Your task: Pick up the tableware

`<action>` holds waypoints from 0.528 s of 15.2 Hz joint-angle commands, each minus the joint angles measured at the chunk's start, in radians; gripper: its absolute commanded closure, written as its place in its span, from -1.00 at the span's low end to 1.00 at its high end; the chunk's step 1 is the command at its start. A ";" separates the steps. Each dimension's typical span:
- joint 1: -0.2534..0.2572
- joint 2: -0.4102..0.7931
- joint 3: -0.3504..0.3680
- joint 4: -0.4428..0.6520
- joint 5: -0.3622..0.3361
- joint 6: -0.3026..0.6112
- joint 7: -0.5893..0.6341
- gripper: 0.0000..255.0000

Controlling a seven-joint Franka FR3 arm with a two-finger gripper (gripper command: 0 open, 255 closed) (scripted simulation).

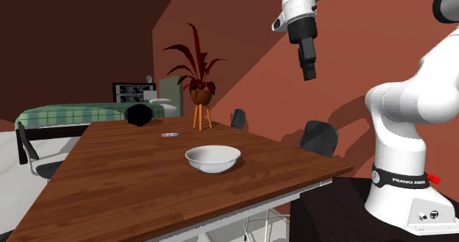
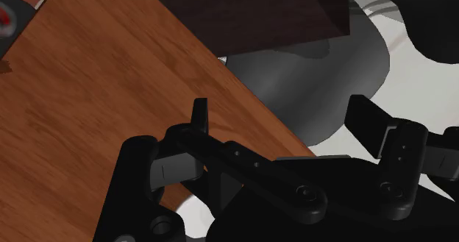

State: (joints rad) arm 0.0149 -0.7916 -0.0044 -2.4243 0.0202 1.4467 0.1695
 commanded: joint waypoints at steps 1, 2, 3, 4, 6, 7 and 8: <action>0.000 0.000 0.000 0.000 0.000 0.000 0.000 -1.00; 0.003 0.026 0.012 -0.008 -0.010 0.037 0.002 -1.00; 0.005 0.052 0.023 -0.014 -0.021 0.073 0.005 -1.00; 0.006 0.081 0.035 -0.020 -0.032 0.109 0.008 -1.00; 0.008 0.141 0.058 -0.026 -0.056 0.181 0.018 -1.00; 0.008 0.172 0.069 -0.027 -0.069 0.216 0.024 -1.00; 0.008 0.205 0.080 -0.026 -0.084 0.250 0.031 -1.00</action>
State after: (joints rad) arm 0.0219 -0.6176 0.0621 -2.4504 -0.0505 1.6604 0.1921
